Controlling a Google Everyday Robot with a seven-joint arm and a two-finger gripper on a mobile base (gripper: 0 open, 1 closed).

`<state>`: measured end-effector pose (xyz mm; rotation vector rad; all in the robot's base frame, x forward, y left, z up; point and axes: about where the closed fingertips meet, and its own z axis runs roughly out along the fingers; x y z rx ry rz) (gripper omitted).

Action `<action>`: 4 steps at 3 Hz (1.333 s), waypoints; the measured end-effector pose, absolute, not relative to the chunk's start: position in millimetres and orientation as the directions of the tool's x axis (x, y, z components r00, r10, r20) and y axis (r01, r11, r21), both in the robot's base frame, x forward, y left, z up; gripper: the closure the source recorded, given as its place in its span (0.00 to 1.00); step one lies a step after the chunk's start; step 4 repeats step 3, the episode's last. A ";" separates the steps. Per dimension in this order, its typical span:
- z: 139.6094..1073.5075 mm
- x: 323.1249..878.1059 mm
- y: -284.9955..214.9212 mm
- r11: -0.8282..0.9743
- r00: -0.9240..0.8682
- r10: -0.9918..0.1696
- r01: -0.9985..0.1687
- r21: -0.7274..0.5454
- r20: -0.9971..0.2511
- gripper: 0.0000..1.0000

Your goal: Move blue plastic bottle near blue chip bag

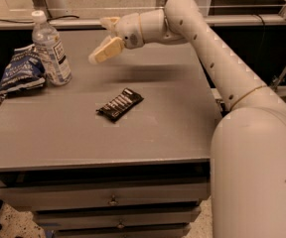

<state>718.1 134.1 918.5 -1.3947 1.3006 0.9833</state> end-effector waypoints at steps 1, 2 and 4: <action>932.0 725.8 63.1 0.131 0.075 -0.313 -0.984 -0.121 -0.947 0.00; 953.5 726.2 3.7 0.219 0.051 -0.349 -0.967 -0.134 -0.936 0.00; 955.1 726.6 -3.4 0.229 0.047 -0.352 -0.964 -0.135 -0.935 0.00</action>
Offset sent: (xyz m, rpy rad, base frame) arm 0.0084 -0.2152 0.0656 -0.1484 -0.0150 -0.3416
